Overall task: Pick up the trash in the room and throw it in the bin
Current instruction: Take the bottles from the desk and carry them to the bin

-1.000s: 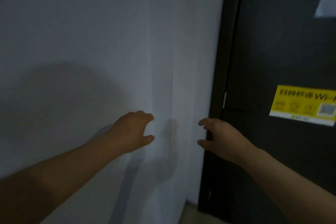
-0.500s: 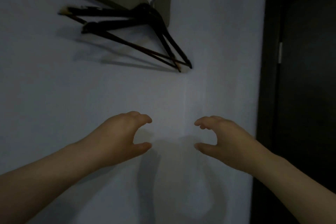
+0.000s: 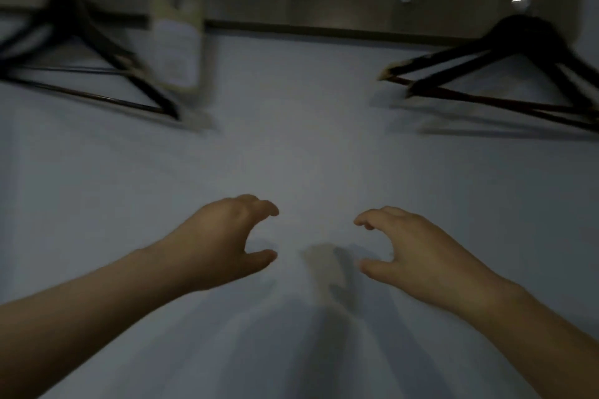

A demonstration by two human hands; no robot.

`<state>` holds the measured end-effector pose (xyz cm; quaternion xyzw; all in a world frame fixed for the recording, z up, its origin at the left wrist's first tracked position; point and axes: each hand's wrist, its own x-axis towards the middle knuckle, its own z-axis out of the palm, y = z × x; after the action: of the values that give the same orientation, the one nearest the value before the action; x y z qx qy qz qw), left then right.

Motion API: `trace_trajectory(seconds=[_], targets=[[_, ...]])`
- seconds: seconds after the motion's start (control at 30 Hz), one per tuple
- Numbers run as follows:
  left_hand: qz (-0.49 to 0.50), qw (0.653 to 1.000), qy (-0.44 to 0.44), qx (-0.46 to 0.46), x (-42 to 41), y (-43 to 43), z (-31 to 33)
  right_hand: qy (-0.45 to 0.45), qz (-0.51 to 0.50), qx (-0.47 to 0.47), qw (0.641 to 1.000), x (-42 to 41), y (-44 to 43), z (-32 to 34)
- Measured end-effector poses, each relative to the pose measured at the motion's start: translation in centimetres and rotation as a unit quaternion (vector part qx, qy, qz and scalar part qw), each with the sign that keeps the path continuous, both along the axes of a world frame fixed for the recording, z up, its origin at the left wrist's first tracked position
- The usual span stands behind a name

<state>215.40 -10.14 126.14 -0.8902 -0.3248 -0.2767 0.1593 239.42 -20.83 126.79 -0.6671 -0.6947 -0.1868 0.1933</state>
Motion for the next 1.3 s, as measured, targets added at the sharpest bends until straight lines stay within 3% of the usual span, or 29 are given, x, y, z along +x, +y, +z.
trace_trajectory(seconds=[0.27, 0.63, 0.93, 1.3], targets=[[0.230, 0.973, -0.002, -0.001, -24.5, -5.0, -0.8, -0.006, 0.246, 0.009, 0.969, -22.6, 6.7, 0.4], [0.476, 0.878, -0.037, -0.039, -55.4, -22.6, -1.9, 0.016, 0.517, -0.006, 0.856, -59.1, 2.5, -1.3], [0.571, 0.817, -0.062, -0.047, -69.5, -28.0, -5.2, -0.004, 0.609, -0.038, 0.792, -77.3, 2.2, -4.0], [0.604, 0.792, -0.066, -0.053, -82.3, -19.8, -6.2, -0.008, 0.640, -0.041, 0.767, -91.0, 12.2, -4.8]])
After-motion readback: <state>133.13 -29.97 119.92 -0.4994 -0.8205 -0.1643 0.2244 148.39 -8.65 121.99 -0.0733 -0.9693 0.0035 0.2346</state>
